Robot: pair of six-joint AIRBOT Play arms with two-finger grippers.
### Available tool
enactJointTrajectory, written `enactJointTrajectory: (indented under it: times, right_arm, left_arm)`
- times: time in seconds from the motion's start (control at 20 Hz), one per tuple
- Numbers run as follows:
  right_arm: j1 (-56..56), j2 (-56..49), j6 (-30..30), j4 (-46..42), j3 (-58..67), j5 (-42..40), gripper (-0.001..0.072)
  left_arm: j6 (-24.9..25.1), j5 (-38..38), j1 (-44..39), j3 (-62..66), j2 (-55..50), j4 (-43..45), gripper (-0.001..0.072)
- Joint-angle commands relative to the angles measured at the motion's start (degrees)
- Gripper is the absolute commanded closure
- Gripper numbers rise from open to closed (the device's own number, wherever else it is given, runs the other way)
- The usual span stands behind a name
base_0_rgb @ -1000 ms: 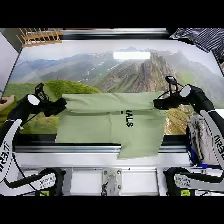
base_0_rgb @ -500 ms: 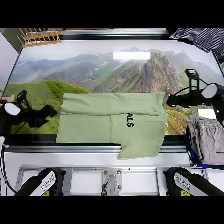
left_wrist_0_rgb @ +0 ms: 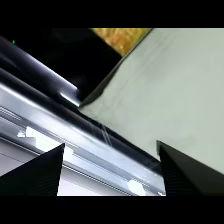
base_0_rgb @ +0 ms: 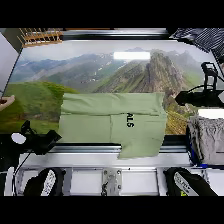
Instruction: Fold the clothes and pants, and hang the long-sleeved shirts on hangers.
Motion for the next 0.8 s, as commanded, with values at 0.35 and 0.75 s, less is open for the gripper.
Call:
enactJointTrajectory:
  times: [0.35, 0.75]
  right_arm:
    - [-0.1, 0.3, 0.0, 0.4, -0.1, 0.1, 0.0198]
    - [-5.9, 0.5, 0.0, -0.5, -13.8, 15.5, 0.0198]
  left_arm:
    - [-1.9, 8.4, -8.7, 2.5, -13.6, -7.7, 0.0096]
    - [0.1, 9.1, -15.8, 6.4, -13.7, -7.6, 0.0701]
